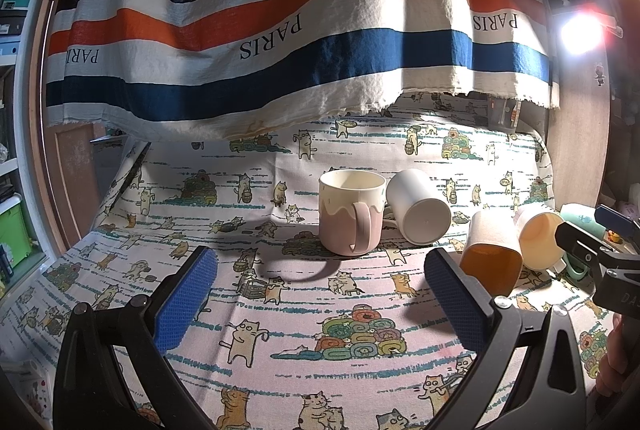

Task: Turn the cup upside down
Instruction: 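Move the right gripper down over the beige cup lying on its side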

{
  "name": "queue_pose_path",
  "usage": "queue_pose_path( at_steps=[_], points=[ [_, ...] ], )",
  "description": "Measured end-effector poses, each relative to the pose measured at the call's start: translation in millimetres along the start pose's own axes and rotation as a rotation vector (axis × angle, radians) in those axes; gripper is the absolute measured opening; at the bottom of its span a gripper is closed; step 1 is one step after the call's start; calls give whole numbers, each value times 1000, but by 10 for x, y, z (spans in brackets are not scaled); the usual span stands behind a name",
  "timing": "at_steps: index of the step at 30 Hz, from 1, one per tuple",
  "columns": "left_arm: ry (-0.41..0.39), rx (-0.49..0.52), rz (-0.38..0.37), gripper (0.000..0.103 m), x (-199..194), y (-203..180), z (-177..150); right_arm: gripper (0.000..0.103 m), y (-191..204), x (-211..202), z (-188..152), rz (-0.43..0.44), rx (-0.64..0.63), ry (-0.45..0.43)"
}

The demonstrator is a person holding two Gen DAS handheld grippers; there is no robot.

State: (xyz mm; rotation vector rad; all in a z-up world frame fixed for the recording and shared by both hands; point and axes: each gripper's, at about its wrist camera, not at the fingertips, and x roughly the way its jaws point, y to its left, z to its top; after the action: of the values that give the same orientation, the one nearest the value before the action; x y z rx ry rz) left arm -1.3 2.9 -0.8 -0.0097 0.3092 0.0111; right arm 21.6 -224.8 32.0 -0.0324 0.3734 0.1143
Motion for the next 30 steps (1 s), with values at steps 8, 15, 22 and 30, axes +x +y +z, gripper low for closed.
queue_pose_path(
  at_steps=[8,15,22,30],
  points=[
    [8,-4,3,103,-21,29,10,103,4,-1,0,0,-1,1],
    [3,-15,-62,103,6,47,-13,103,-4,-14,-4,3,4,-5],
    [86,24,-21,103,-18,-77,49,103,-209,-183,0,-12,44,-16],
    [163,-37,-168,103,21,-207,227,103,-579,-403,139,-66,43,-20]
  ],
)
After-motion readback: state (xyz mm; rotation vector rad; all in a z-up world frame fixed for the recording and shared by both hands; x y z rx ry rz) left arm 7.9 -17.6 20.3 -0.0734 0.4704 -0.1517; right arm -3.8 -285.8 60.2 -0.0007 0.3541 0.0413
